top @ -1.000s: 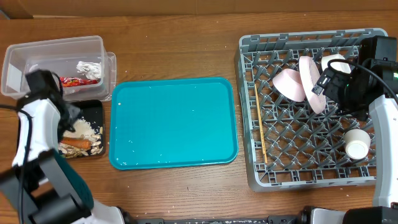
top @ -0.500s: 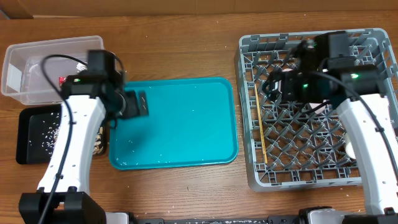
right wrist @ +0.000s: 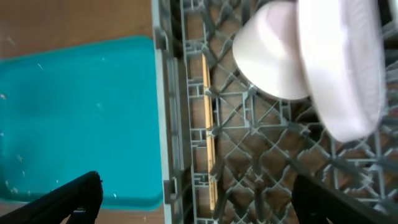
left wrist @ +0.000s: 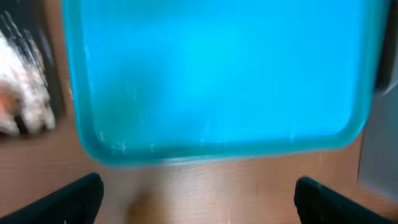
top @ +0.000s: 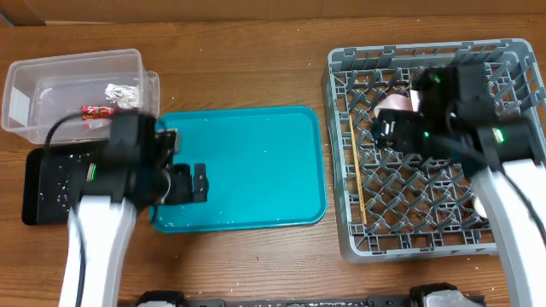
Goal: Sort waste into correct bins and load items into the dishwasher
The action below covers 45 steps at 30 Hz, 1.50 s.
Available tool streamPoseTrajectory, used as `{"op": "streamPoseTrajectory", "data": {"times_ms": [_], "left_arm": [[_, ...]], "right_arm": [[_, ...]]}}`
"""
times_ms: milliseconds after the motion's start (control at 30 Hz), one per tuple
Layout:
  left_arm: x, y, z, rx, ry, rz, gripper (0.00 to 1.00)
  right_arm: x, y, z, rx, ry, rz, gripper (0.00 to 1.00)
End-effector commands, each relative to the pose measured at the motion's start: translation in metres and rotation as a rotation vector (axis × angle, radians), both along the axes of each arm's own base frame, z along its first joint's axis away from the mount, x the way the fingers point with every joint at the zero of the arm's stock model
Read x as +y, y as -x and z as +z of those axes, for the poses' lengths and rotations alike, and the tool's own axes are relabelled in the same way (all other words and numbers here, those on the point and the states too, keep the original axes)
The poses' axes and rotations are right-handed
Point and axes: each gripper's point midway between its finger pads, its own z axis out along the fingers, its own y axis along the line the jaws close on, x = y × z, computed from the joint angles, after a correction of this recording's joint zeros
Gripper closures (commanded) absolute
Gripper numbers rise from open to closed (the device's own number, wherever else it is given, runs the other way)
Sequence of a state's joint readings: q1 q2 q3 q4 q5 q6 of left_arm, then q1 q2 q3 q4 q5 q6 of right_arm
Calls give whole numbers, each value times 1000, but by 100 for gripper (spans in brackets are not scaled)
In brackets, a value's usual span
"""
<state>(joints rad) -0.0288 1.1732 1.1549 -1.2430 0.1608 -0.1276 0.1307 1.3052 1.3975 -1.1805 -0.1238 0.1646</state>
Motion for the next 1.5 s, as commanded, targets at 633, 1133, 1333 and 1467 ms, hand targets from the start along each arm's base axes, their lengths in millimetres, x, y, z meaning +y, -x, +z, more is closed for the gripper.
{"op": "streamPoseTrajectory", "data": {"times_ms": [633,1133,1333,1467], "left_arm": [[9,60,48,-551,24,86,0],[9,63,45,-535,22,86,0],[9,63,45,-535,22,86,0],[9,63,45,-536,22,86,0]], "right_arm": [[-39,97,15,-308,59,-118,0],[-40,104,15,-309,60,-118,0],[-41,112,35,-510,52,-98,0],[-42,117,26,-632,36,-100,0]]}}
